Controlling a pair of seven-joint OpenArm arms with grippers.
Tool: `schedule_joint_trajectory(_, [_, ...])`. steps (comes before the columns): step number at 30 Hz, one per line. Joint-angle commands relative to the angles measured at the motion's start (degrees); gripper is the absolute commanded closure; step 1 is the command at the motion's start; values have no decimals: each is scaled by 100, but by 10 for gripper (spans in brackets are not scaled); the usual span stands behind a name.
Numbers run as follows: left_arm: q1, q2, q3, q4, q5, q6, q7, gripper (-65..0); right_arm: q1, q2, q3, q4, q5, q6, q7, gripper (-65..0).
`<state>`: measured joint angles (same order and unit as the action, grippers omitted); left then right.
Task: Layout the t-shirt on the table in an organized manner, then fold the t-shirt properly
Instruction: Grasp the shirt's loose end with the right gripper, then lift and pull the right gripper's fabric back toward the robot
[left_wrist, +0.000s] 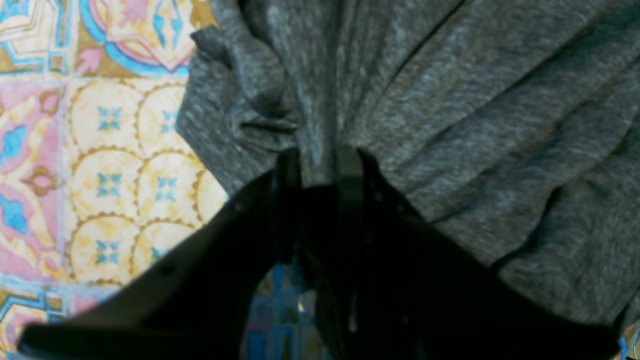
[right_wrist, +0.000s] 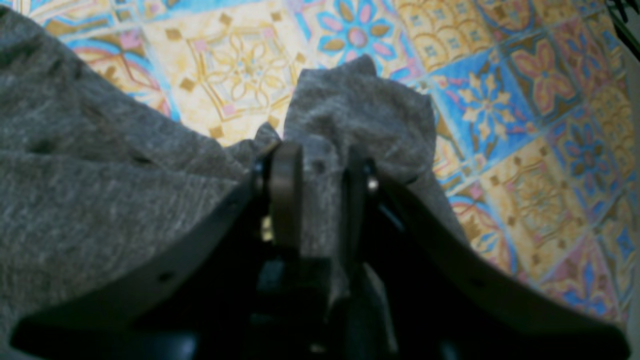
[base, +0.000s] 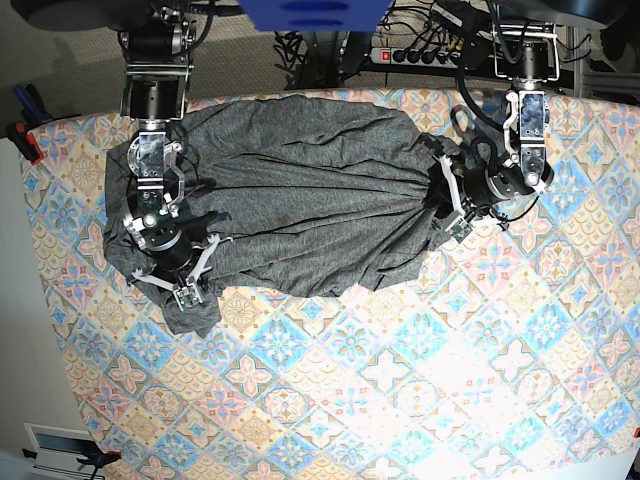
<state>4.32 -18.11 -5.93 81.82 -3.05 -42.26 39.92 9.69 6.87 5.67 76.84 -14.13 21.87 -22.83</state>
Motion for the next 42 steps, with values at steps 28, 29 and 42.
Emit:
schedule_joint_trajectory(28, [214, -84, 18, -169, 1153, 226, 1296, -122, -270, 55, 791, 1235, 37, -37, 72, 0])
schedule_joint_trajectory(29, [206, -84, 18, -169, 1153, 226, 1296, -122, -350, 55, 791, 1332, 37, -37, 72, 0])
schedule_joint_trajectory(42, [197, -84, 18, -169, 1153, 226, 1296, -122, -1501, -419, 1626, 2545, 28, -46, 72, 0])
